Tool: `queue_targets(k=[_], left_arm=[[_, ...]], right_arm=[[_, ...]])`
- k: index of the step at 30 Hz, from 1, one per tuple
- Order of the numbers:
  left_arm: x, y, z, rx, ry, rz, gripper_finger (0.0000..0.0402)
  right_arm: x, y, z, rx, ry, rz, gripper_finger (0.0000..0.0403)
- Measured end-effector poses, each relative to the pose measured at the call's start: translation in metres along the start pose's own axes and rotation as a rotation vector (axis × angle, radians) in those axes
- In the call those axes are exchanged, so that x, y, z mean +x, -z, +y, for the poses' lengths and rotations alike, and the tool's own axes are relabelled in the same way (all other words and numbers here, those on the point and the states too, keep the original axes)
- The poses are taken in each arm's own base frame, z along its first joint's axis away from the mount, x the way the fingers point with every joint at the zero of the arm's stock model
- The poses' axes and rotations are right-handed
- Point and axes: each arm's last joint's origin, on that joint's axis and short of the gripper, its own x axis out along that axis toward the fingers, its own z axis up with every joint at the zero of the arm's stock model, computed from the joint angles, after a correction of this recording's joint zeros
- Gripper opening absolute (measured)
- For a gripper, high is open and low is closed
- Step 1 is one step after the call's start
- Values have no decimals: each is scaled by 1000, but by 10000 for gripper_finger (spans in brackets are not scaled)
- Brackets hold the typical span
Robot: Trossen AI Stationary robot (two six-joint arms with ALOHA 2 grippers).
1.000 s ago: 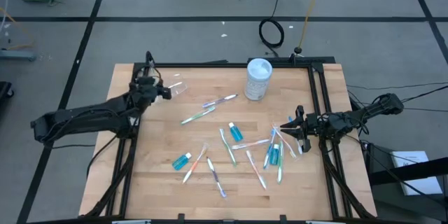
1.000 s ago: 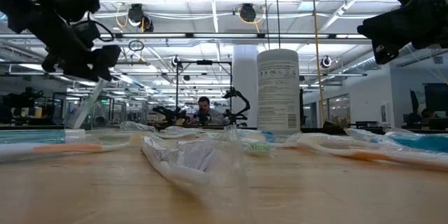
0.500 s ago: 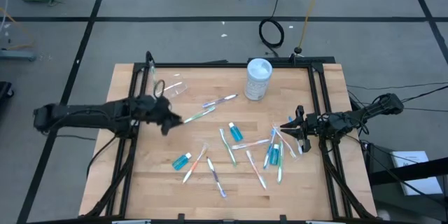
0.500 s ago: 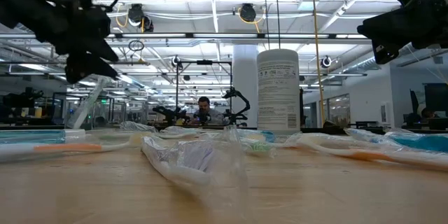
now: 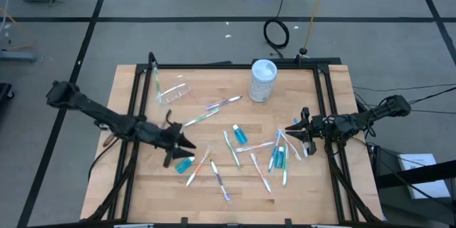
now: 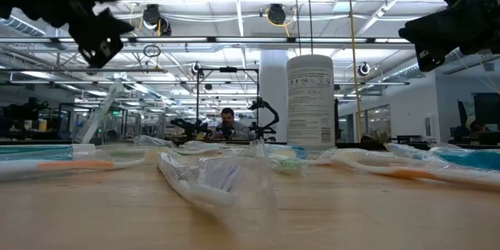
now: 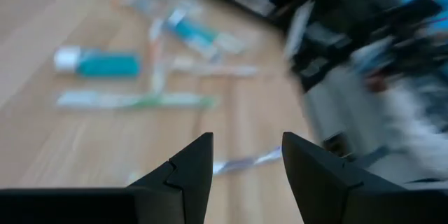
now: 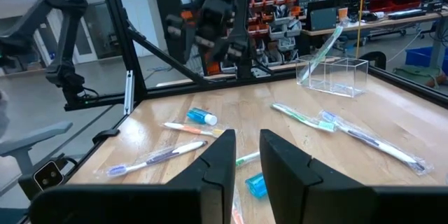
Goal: Pick & Place toothbrushing station
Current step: Put the mouthwash into the transparent organizer
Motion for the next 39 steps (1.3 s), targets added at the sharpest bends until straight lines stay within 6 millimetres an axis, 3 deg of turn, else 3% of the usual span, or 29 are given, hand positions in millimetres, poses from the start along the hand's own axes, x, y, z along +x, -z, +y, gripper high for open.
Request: queue_targets(k=[10,13,18,35,39], left_arm=[[54,7,-28,76,-366,513,177],[70,13,-28,79,-444,604,177],[86,27,-13,-66,-604,654,177],[82,38,-7,-100,-676,759,177],[81,38,-6,-94,-683,769,155]], right_arm=[[0,0,0,-2,0,0,59],[0,0,0,-1,0,-1,59],[0,0,0,0,0,-1,59],[0,0,0,0,0,0,59],[0,0,0,0,0,0,59]])
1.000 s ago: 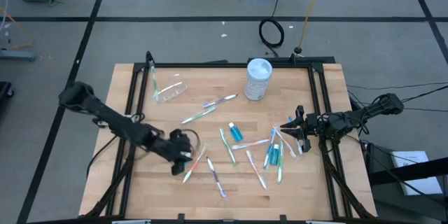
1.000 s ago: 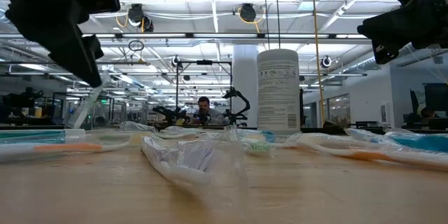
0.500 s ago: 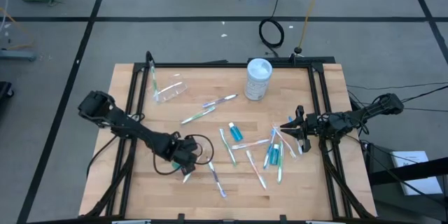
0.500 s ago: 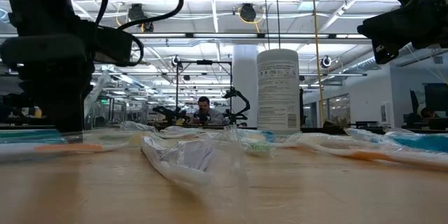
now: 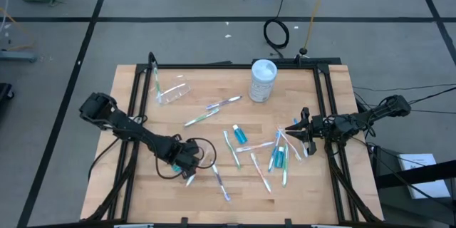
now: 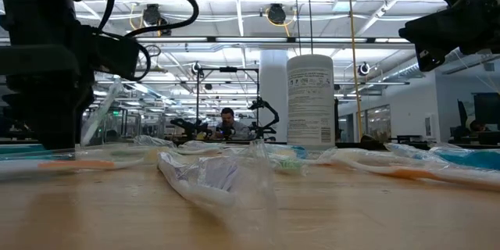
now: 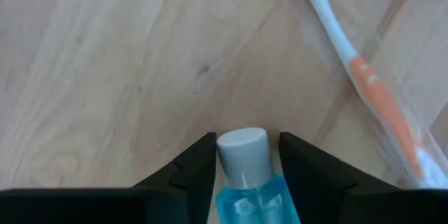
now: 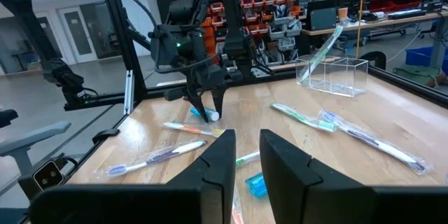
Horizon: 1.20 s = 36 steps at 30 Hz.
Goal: Pick & Place toothbrushing station
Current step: Put the mouthwash into the transparent organizer
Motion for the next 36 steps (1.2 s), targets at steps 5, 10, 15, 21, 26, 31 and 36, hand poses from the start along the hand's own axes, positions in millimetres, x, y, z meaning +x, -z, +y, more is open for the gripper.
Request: queue_targets(k=[5,10,15,21,26,31,36], left_arm=[[1,-4,3,7,-4,-3,89],[0,-12,9,-2,1,-15,79],[-20,-25,14,13,35,-99,92],[-61,-40,41,-6,24,-296,92],[-100,-47,73,-77,-108,-546,81],[-130,-49,108,-210,-249,-725,95],[-142,-52,136,-311,-382,-792,95]], right_arm=[[0,0,0,0,0,0,59],[0,0,0,1,0,-1,59],[0,0,0,0,0,-1,59],[0,0,0,0,0,0,59],[0,0,0,0,0,0,59],[0,0,0,-2,0,0,59],[0,0,0,-3,0,0,59]])
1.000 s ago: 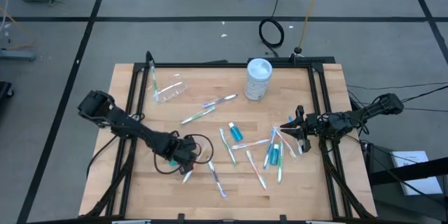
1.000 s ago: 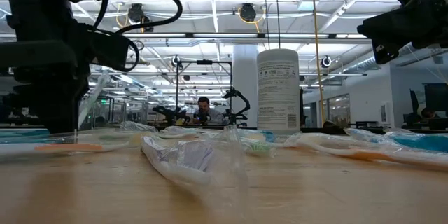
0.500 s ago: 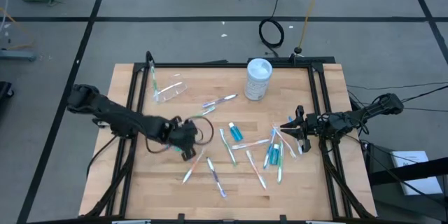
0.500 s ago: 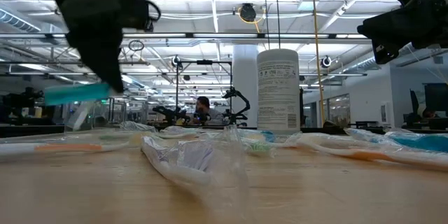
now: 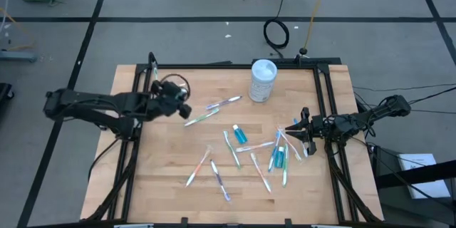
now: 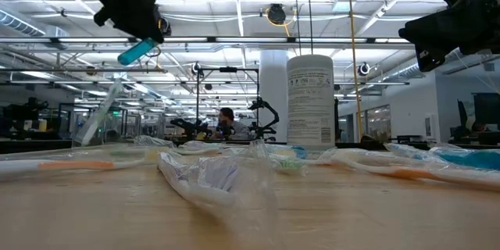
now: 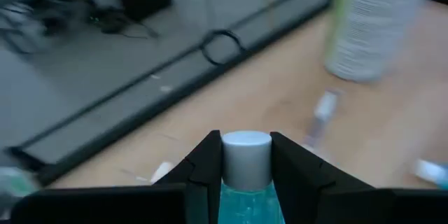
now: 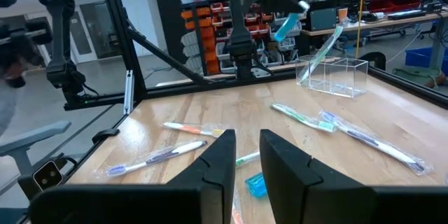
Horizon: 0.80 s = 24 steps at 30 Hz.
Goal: Pick & Place toothbrushing station
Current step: Put the mouthwash into the transparent organizer
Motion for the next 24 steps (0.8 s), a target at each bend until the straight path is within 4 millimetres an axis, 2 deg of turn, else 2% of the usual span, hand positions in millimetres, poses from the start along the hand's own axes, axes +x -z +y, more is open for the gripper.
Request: queue_targets(k=[3,7,15,24], left_arm=[[11,2,12,-28,-149,-42,92],[31,15,23,-78,-305,-112,95],[70,49,43,-191,-400,-275,96],[84,93,69,-247,-477,-325,97]], right_arm=[[0,0,0,0,0,0,59],[0,0,0,0,0,0,59],[0,0,0,-1,0,0,59],[0,0,0,-27,0,1,59]])
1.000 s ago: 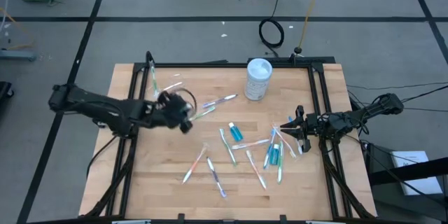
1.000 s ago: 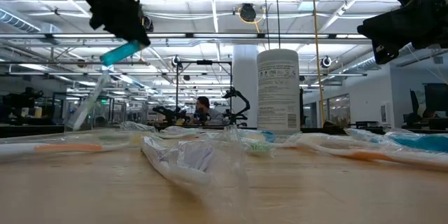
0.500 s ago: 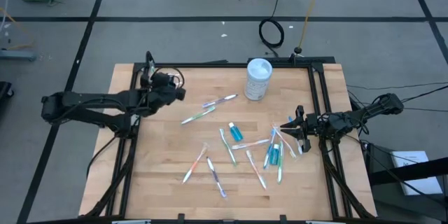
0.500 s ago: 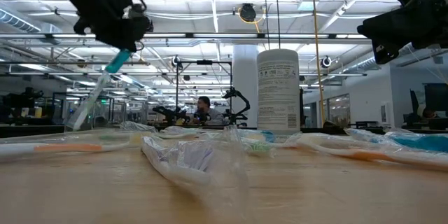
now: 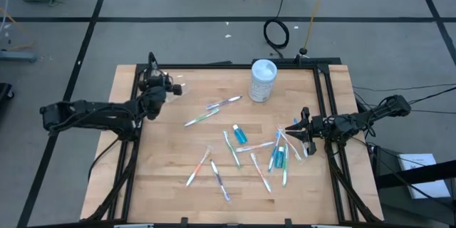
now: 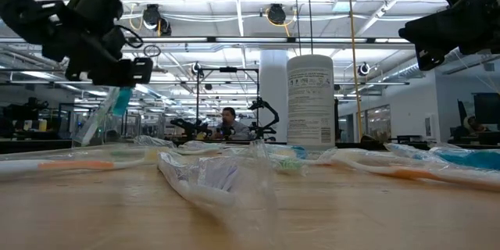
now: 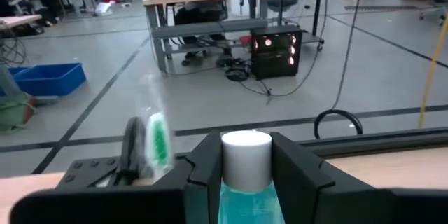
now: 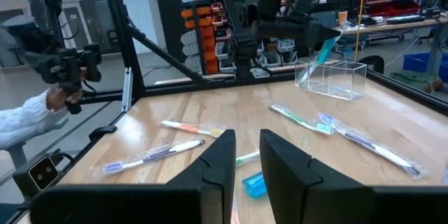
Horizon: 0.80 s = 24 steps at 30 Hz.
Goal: Pick & Place toothbrushing station
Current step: Put the mouthwash into the transparent organizer
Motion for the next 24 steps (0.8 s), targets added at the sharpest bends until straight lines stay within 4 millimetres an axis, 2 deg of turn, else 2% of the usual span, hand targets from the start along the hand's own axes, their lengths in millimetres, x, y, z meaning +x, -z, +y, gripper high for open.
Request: queue_targets(k=[10,17,24], left_arm=[[0,25,15,34,-14,25,97],[1,25,15,1,22,40,99],[3,25,17,-88,14,44,122]], right_arm=[[0,0,0,3,0,-1,59],[0,0,0,3,0,-1,59],[0,0,0,3,0,-1,59]])
